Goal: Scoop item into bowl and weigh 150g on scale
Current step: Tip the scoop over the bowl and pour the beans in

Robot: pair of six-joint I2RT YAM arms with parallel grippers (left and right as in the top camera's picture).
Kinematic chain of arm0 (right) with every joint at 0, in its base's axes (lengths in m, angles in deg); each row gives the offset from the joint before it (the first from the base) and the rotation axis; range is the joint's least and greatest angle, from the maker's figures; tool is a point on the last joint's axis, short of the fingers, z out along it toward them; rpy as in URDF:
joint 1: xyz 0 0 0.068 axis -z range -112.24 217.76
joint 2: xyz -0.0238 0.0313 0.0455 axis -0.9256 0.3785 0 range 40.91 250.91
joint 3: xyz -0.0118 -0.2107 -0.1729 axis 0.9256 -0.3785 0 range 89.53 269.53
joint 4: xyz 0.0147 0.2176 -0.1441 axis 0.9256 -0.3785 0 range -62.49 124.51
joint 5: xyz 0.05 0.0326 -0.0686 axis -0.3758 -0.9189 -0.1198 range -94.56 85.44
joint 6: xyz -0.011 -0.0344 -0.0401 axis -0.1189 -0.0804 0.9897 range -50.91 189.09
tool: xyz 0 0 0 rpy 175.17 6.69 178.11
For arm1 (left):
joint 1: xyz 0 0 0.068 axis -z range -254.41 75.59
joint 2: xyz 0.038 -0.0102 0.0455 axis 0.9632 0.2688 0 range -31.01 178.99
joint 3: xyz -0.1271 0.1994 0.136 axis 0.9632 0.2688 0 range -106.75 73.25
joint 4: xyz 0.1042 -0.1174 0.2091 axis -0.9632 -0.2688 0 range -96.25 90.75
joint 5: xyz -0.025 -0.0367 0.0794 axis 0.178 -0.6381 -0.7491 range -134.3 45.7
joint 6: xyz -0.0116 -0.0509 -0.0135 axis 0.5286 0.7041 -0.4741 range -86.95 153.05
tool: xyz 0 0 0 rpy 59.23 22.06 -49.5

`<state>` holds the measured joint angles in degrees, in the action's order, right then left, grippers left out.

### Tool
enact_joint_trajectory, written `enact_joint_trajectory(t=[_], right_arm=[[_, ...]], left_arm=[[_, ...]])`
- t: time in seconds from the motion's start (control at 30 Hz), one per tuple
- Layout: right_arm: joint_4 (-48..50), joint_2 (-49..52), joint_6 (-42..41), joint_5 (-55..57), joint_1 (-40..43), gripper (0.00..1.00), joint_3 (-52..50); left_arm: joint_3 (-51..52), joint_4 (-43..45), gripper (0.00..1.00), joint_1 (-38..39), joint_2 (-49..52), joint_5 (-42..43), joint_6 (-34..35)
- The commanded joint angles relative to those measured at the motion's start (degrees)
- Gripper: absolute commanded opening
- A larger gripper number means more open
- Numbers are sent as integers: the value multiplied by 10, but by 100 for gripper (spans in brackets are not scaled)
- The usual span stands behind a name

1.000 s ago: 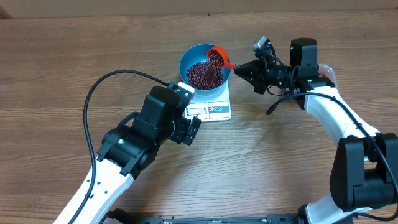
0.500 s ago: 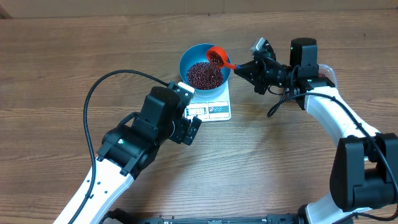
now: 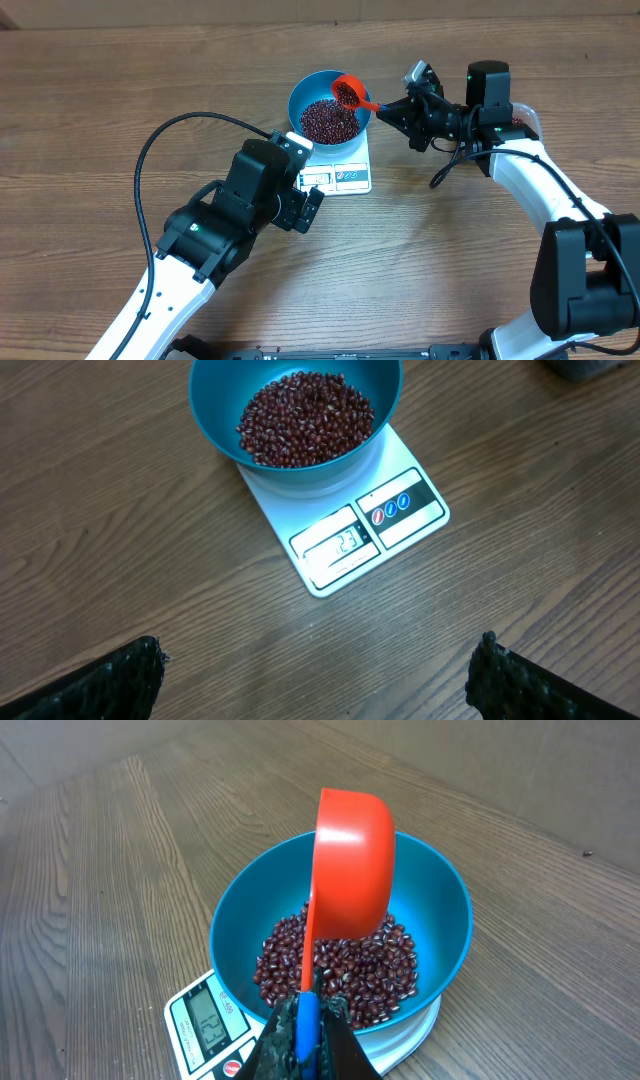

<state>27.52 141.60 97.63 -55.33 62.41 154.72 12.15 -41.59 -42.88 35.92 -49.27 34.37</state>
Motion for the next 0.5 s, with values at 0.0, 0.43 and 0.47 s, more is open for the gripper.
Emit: enact_joint_trajectory(t=[0.0,0.43,0.47], right_arm=[[5,3,5,-2,-2,4,7],[5,3,19,-2,-2,4,7],[4,3,38,-2,-2,4,7]], left_arm=[[3,2,100,4,3,-3,4],[3,1,100,4,3,-3,4],[3,2,100,4,3,-3,4]])
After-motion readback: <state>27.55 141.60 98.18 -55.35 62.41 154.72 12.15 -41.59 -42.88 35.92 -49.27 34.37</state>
